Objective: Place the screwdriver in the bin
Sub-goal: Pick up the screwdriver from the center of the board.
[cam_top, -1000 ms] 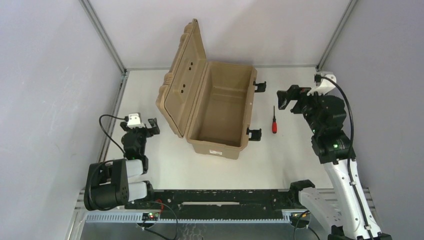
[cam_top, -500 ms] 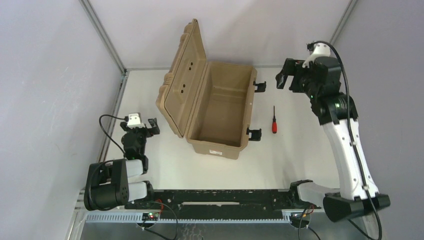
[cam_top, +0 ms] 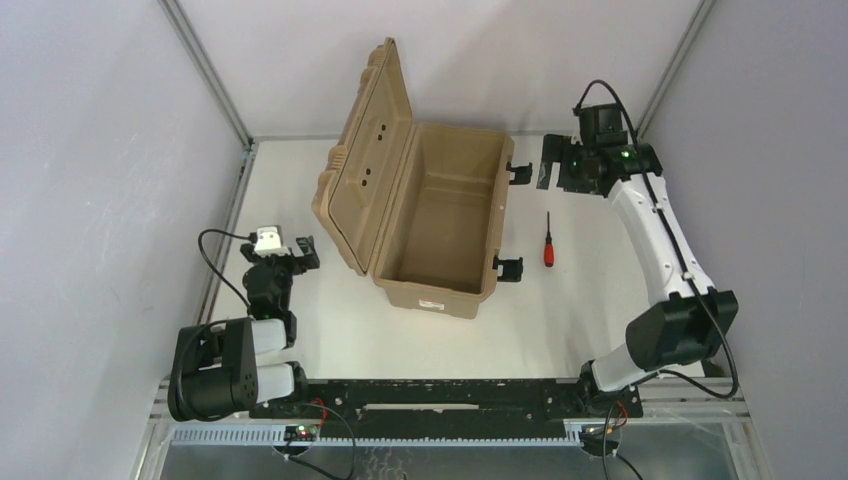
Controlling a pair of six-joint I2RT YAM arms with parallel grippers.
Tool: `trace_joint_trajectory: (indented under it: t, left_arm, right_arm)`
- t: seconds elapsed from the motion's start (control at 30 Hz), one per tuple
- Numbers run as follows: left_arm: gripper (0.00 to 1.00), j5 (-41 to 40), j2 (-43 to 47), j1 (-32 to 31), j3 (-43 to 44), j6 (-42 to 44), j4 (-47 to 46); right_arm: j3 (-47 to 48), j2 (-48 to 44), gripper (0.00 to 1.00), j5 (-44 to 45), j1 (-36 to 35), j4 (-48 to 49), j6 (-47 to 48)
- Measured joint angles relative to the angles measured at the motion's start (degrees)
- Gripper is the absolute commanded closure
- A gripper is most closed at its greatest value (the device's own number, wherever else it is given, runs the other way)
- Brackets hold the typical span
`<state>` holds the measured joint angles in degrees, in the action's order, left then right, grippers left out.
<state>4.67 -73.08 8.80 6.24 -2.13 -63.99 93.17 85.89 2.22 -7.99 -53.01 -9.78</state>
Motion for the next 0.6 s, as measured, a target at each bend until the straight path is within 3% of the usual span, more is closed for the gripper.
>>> trace_joint_trajectory:
  t: [0.6]
  left_arm:
    - [0.00, 0.00, 0.00, 0.00, 0.00, 0.00, 0.00]
  right_arm:
    - [-13.77, 14.12, 0.11, -1.27, 1.44, 4.57, -2.82]
